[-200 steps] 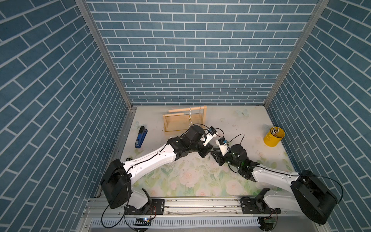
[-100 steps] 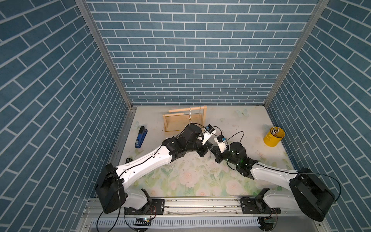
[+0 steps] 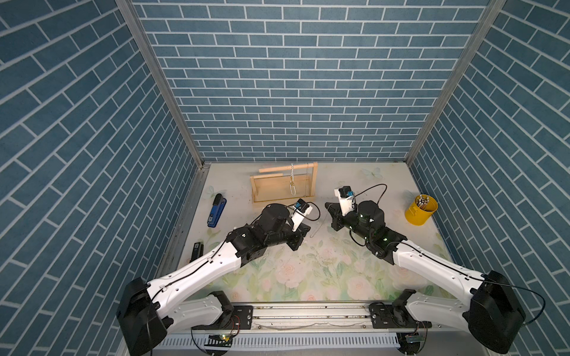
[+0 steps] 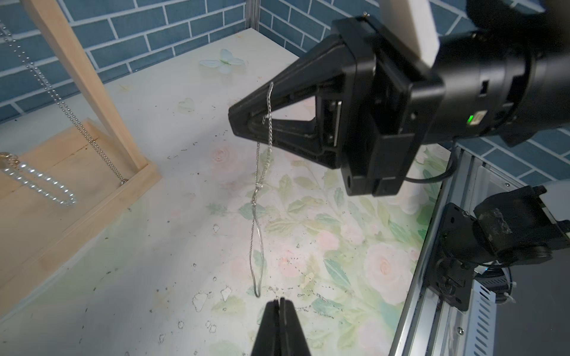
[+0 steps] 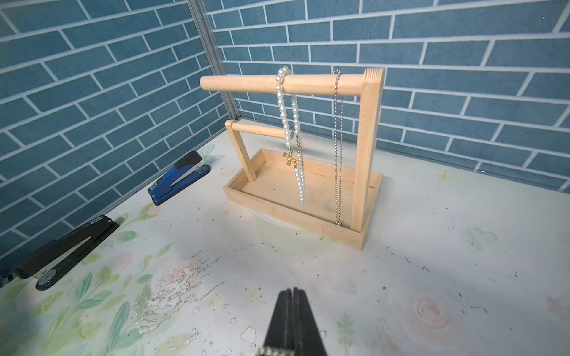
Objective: Hang the necklace on the jewelry display stand
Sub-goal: Hang the necklace on the stand.
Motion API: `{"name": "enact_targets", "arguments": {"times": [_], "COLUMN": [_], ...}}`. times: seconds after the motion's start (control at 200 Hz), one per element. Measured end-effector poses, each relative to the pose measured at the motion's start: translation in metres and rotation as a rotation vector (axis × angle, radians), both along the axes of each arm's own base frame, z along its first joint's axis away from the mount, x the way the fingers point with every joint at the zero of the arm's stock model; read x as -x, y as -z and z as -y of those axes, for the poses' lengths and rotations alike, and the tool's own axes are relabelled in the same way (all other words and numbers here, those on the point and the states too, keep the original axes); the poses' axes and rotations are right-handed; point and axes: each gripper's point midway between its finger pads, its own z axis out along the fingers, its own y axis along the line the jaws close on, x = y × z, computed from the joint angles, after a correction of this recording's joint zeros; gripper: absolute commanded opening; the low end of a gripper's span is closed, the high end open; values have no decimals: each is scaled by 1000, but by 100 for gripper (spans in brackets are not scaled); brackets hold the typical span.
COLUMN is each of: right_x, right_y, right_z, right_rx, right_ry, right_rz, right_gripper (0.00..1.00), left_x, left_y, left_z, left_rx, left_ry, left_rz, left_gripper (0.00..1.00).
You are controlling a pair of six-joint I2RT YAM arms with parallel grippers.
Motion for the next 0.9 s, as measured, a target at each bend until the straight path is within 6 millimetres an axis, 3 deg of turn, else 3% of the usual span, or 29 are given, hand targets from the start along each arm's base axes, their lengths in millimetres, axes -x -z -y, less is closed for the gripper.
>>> {"name": "enact_targets", "arguments": {"times": [0.145,0.325,0.555,0.655,0.795,0.9], "right_x": [1,-4,-9,-6,4,11], "right_y": [-13,-41,-61,-62,-62,-59], "right_z": [-7,-42,-87,-104,-126,-138], "right_rx": [-6,-8,54,96,156,207], "right_ry": [-18,-90,-164,-184,-209,-221], "right_rz": [2,-1,-4,-1,4,10], "right_gripper": [0,0,0,0,0,0], "left_x": [6,5,-8,-14,-24,-32], "left_y": [10,12,-24,-40,-49,-52], "left_z": [-13,-27,-48,-58,-63,-64], "left_rx": [11,29,126,192,241,255], "left_ry": [-32,-96,-234,-299,-360,-396], "left_rz": [-9,0,112,166,216,234], "left_gripper": [0,0,40,46,47,39]}}
